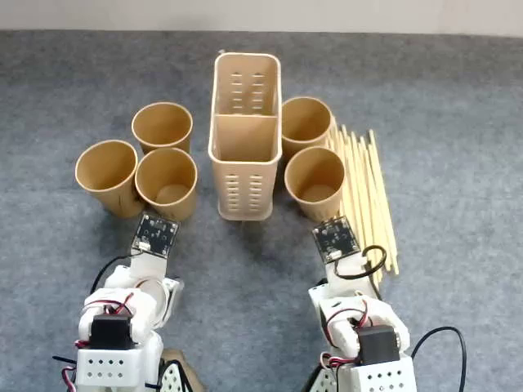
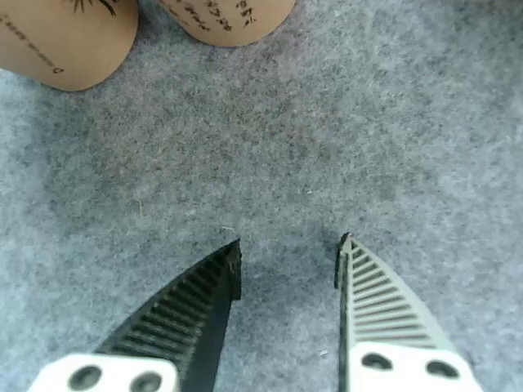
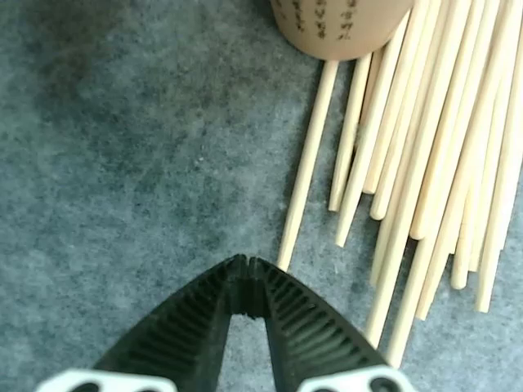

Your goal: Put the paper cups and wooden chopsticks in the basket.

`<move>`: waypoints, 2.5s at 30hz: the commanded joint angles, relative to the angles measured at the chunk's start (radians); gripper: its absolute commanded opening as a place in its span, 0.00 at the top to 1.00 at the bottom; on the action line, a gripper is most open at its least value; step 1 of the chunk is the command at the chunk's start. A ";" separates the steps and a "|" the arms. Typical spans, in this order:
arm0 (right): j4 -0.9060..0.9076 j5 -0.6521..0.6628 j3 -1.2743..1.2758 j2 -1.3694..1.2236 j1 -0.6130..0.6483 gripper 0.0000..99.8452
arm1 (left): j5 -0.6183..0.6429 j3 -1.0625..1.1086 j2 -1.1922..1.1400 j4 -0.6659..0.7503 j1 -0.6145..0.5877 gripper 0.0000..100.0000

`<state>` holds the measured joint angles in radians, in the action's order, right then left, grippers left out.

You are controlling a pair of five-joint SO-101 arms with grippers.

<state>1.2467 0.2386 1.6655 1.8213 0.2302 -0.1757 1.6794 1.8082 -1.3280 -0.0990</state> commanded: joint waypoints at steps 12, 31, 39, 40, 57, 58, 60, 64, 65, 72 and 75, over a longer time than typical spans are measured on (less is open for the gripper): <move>0.004 0.008 0.143 0.008 -0.004 0.98 | -0.005 0.016 0.007 -0.006 -0.005 0.80; -0.085 0.365 0.096 0.008 -0.031 0.98 | -0.250 -0.093 0.008 0.236 -0.415 0.80; -0.082 0.123 -0.088 0.001 -0.170 0.97 | -0.250 -0.406 0.002 0.229 -0.711 0.80; -0.088 0.086 -0.102 0.001 -0.211 0.96 | -0.249 -0.446 -0.008 0.221 -0.731 0.80; -0.097 0.103 -0.326 -0.039 -0.378 0.80 | -0.049 -2.032 -1.656 -0.371 -0.573 0.74; -0.085 0.114 -0.374 -0.084 -0.377 0.80 | -0.044 -2.112 -1.719 -0.407 -0.561 0.73; -0.074 0.115 -0.484 -0.232 -0.344 0.80 | -0.041 -2.236 -1.816 -0.439 -0.544 0.73; -0.074 0.054 -0.768 -0.641 -0.291 0.80 | -0.031 -2.307 -1.906 -0.439 -0.509 0.74; -0.074 0.032 -0.855 -0.754 -0.275 0.80 | -0.031 -2.307 -1.925 -0.439 -0.501 0.74; -0.074 -0.029 -1.282 -1.288 -0.206 0.80 | -0.035 -2.304 -2.045 -0.410 -0.499 0.74; -0.076 -0.075 -1.362 -1.394 -0.150 0.80 | -0.035 -2.304 -2.095 -0.365 -0.501 0.74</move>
<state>1.1699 0.1972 0.4166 0.5201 0.0292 -0.2171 -0.5869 -0.2739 -1.7285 -0.6099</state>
